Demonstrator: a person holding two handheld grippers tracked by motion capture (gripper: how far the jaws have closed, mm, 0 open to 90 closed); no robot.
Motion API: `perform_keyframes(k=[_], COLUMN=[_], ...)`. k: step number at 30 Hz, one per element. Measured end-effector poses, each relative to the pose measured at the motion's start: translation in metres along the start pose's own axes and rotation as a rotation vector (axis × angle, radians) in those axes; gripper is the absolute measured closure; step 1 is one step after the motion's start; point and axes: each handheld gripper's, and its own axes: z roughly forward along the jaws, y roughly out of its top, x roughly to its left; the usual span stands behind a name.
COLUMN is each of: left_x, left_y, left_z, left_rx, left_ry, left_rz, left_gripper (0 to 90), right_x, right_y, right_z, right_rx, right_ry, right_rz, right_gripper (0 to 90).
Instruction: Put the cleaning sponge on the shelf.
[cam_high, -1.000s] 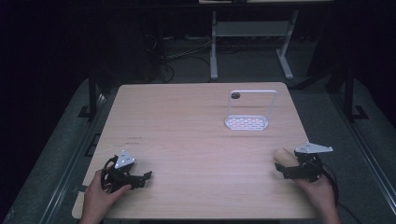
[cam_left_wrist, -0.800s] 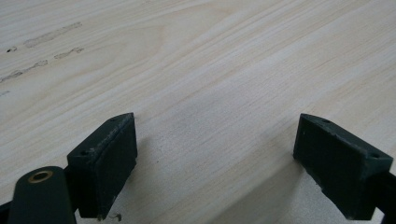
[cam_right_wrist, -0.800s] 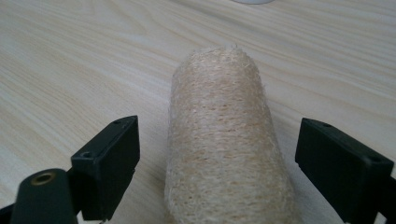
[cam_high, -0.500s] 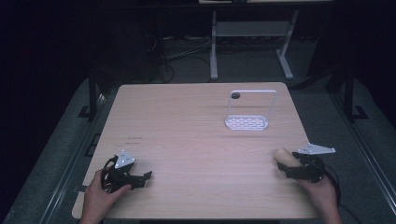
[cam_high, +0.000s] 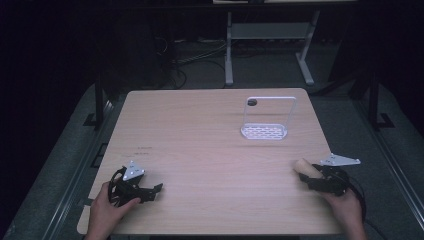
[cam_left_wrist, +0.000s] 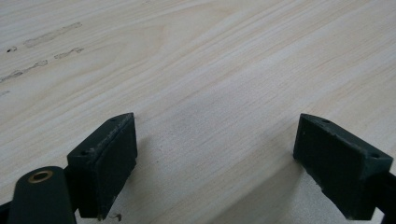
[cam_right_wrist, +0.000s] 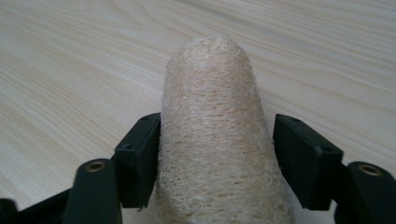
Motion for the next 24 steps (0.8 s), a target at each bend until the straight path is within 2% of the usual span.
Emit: perform_keyframes(k=[8, 24], left_x=[0.0, 0.0], left_y=[0.0, 0.0], left_z=[0.0, 0.0], left_rx=[0.0, 0.0], left_ry=[0.0, 0.0], left_rz=[-0.001, 0.0], left_gripper=[12.9, 13.0], right_x=[-0.0003, 0.0024], right_y=[0.0002, 0.0079], right_z=[-0.0011, -0.0035], right_rx=[-0.006, -0.017], right_ry=[0.008, 0.012], right_rz=[-0.002, 0.001], right_gripper=[40.6, 41.6])
